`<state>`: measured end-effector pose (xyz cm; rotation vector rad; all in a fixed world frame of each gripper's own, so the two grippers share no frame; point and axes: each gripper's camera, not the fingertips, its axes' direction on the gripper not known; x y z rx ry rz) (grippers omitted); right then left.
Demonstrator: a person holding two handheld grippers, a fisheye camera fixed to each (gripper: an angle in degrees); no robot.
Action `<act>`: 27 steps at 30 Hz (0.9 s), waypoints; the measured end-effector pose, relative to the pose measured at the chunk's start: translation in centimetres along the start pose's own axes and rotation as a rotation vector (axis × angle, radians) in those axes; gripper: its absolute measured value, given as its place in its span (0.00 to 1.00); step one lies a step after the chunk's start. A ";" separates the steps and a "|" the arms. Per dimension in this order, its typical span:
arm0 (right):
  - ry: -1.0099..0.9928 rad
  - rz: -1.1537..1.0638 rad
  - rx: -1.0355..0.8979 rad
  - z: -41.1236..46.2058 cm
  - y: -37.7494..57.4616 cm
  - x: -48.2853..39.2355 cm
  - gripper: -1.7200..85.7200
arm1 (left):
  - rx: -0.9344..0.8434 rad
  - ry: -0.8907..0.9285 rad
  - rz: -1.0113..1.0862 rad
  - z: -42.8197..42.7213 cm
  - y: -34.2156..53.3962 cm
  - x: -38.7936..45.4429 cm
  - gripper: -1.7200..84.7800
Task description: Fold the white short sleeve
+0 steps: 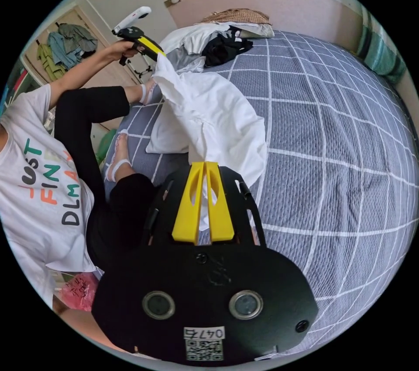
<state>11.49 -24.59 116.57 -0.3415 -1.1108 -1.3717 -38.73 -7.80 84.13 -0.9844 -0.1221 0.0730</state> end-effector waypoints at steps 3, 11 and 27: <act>-0.029 -0.016 0.023 -0.8 0.5 -0.1 0.04 | 0.035 0.024 -0.003 -0.3 0.4 -0.9 0.01; 0.068 -0.085 -0.083 0.4 -0.8 -2.0 0.04 | 0.036 0.049 -0.001 -0.2 2.1 -2.0 0.01; 0.167 -0.007 0.237 -13.2 0.2 -4.7 0.01 | 0.260 -0.049 -0.043 -8.9 9.3 -1.5 0.01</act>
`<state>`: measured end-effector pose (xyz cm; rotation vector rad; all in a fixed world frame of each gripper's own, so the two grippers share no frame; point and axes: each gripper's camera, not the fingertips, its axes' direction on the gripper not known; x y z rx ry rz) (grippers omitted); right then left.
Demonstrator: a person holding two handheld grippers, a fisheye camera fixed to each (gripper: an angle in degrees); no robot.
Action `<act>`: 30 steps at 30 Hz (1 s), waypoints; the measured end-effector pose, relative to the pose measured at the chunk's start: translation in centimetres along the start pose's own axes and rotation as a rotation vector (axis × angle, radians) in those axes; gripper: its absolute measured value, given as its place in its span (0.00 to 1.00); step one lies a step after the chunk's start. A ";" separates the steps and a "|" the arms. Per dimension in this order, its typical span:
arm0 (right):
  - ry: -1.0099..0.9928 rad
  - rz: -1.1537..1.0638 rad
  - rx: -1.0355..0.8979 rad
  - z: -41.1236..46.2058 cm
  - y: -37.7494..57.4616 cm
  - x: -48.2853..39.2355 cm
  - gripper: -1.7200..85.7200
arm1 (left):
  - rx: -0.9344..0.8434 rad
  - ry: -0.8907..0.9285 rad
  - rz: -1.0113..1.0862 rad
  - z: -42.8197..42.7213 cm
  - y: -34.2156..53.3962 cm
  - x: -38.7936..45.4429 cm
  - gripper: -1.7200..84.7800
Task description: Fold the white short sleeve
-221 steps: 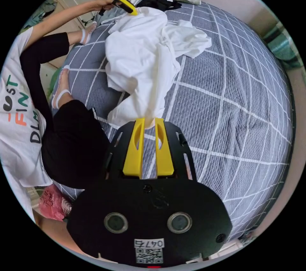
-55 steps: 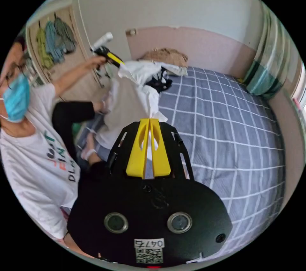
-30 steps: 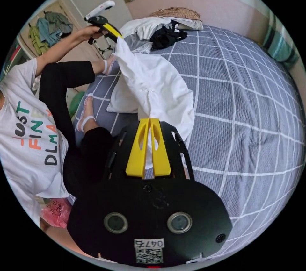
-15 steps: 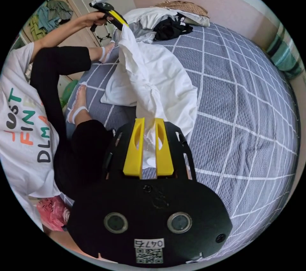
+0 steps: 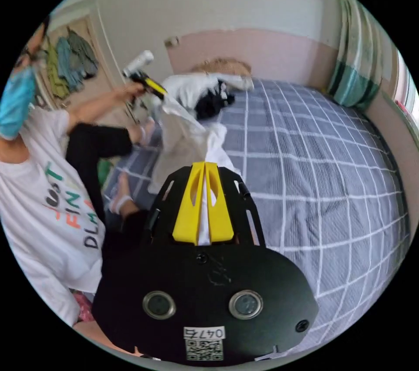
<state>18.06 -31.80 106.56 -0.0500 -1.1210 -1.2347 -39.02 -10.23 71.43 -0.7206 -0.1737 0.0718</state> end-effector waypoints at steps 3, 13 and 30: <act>0.061 -0.033 0.108 -5.8 -2.0 -1.5 0.01 | 0.109 -0.042 0.000 -5.0 1.0 1.0 0.01; 0.184 -0.164 0.138 -18.2 -7.2 -8.6 0.01 | 0.365 -0.144 0.076 -21.5 4.4 7.7 0.01; 0.698 -0.265 0.315 -23.8 -23.0 -0.5 0.01 | 0.675 -0.491 0.139 -33.0 -18.1 15.3 0.01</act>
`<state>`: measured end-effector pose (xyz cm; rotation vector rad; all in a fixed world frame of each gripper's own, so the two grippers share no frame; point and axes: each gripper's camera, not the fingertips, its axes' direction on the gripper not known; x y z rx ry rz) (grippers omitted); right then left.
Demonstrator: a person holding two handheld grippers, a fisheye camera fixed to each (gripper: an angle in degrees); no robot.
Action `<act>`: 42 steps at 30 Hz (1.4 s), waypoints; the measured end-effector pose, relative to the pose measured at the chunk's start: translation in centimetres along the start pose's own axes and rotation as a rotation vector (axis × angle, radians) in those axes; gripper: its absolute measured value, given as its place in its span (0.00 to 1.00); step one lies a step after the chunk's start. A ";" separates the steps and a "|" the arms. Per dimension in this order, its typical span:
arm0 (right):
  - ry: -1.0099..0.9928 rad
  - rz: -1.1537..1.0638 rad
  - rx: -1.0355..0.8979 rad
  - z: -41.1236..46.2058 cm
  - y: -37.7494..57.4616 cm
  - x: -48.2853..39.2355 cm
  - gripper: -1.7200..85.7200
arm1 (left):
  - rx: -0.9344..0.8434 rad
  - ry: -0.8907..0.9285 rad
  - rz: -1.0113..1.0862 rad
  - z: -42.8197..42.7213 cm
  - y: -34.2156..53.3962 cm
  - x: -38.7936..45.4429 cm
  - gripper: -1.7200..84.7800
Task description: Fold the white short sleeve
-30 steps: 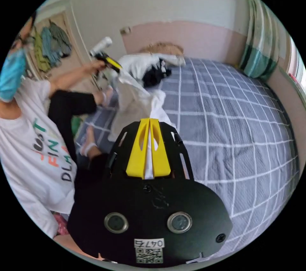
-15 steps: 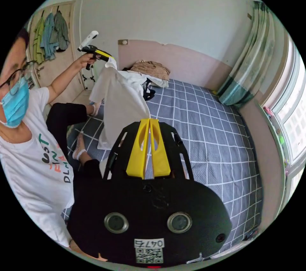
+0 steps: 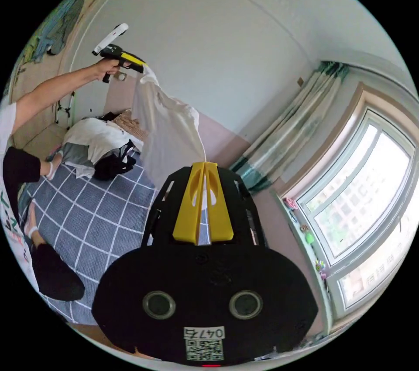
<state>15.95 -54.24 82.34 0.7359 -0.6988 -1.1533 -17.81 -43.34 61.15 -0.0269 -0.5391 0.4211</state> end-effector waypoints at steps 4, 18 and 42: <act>-0.143 -0.121 -0.048 0.0 2.9 -4.0 0.01 | -0.114 0.111 0.128 1.9 3.3 3.4 0.01; -0.674 -0.304 -0.548 8.9 26.6 -27.2 0.01 | -0.817 0.558 0.764 15.5 27.3 36.4 0.01; -0.583 0.611 -0.594 11.8 51.9 -22.6 0.07 | -0.732 0.664 0.383 15.9 33.5 39.7 0.14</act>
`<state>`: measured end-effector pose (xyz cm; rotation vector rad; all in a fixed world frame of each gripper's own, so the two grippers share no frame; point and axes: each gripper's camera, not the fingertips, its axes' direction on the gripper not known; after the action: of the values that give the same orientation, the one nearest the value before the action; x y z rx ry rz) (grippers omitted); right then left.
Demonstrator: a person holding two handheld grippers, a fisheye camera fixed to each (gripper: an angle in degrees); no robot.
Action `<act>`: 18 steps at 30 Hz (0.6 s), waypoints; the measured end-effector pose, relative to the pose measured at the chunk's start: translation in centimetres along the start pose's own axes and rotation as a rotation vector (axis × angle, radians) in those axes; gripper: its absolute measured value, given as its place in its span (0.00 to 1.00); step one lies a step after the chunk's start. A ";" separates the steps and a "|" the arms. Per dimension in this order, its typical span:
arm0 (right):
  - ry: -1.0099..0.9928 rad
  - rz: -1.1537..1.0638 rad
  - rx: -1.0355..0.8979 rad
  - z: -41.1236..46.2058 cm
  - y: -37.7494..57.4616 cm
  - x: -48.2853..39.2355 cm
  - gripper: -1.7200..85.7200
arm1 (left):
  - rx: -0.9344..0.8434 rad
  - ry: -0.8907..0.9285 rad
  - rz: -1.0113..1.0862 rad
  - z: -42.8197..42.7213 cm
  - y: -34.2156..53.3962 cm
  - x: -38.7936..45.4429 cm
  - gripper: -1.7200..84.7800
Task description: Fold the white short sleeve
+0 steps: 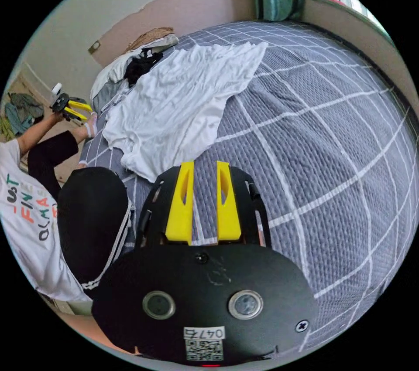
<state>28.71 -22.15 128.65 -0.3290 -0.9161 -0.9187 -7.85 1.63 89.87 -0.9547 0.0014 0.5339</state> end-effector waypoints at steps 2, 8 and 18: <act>-0.053 0.078 0.021 2.5 -0.3 1.6 0.06 | 0.049 0.059 -0.016 0.2 -1.7 -0.3 0.13; -0.008 0.024 0.119 3.2 -5.4 -1.4 0.04 | 0.150 0.015 0.009 3.5 -9.2 1.9 0.08; -0.242 -0.341 0.013 4.8 -11.4 -7.1 0.11 | 0.263 0.215 -0.237 13.9 -11.0 1.5 0.03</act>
<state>15.04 -22.20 124.46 -0.2804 -1.2248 -1.2026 -4.95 8.02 106.20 -0.7386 0.1462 0.2038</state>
